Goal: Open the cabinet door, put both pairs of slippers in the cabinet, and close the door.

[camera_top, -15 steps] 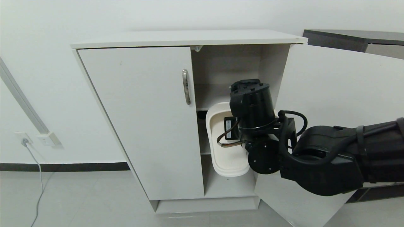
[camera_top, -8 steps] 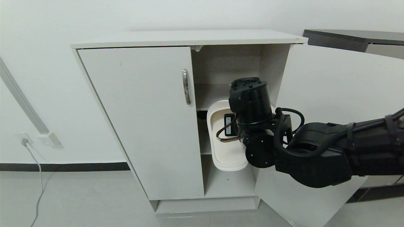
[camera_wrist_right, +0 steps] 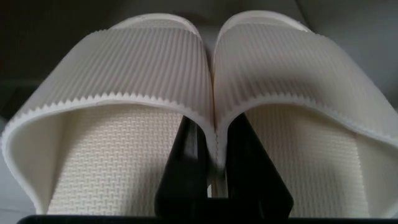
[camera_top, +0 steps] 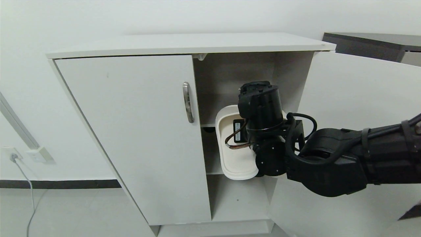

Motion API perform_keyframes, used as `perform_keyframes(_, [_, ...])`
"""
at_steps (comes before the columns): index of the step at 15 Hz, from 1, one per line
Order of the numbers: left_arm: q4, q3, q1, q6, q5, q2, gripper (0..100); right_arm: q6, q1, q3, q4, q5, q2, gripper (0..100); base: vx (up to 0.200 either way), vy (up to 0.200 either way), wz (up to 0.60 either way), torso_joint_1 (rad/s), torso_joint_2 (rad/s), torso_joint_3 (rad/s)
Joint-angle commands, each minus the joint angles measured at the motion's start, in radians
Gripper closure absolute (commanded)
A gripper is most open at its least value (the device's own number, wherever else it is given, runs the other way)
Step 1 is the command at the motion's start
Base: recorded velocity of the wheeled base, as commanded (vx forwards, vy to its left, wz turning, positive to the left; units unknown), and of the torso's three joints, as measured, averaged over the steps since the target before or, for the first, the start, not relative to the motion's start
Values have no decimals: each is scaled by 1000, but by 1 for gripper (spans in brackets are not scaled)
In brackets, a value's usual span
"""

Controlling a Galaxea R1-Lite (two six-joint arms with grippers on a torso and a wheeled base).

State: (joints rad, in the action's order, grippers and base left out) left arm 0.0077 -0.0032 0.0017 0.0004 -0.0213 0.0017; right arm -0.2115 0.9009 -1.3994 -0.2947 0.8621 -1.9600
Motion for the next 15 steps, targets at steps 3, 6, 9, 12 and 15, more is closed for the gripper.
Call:
perform_keyframes(3, [-2,0,0,0,0,1,100,0,0,3,-1,0,6,100,200,0,0,2,2,1])
perform_keyframes(6, [-2,0,0,0,1,0,100,15,-17,-10,0,-18,-10,100,0,0,0,0,0,0])
perform_keyframes(9, [-2,0,0,-2,1,1,100,21,-60,-93,15,-69,-56,100,0,0,0,0,0,0])
perform_keyframes(12, [-2,0,0,-3,1,0,100,17,-108,-222,118,-110,-119,100,0,0,0,0,0,0])
perform_keyframes(15, [-2,0,0,-3,1,0,100,18,-138,-322,132,-112,-181,100,0,0,0,0,0,0])
